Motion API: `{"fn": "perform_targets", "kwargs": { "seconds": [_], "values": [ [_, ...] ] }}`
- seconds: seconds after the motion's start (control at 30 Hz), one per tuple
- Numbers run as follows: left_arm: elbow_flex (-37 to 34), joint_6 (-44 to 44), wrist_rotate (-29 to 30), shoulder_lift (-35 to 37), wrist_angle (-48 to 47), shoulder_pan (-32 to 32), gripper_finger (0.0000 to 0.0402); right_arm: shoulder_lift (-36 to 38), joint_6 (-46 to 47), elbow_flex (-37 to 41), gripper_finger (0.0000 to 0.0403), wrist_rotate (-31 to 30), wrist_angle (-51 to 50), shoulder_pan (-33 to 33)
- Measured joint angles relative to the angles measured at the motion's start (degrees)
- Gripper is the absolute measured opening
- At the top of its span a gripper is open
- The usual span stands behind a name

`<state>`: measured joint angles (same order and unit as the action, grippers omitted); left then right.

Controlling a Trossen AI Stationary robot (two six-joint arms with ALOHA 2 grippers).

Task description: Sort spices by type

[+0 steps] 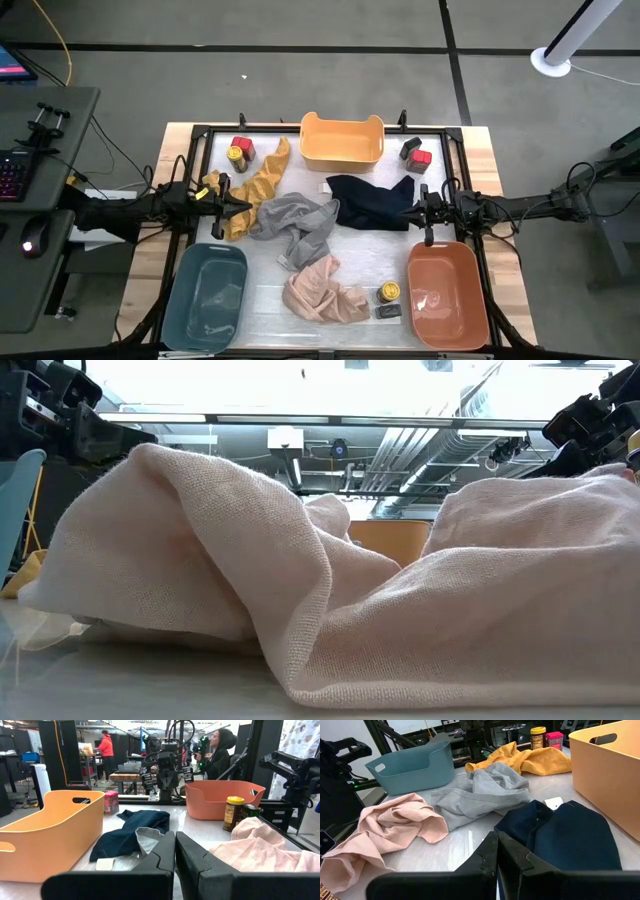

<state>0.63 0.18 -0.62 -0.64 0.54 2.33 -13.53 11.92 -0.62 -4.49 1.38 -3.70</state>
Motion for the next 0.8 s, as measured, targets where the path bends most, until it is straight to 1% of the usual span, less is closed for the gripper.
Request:
{"fn": "perform_targets", "kwargs": {
  "seconds": [0.8],
  "values": [
    [0.01, 0.01, 0.0, -0.01, 0.01, 0.0, 0.0, -0.01, 0.05, 0.01, 0.0, -0.02, -0.01, 0.0]
  ]
}}
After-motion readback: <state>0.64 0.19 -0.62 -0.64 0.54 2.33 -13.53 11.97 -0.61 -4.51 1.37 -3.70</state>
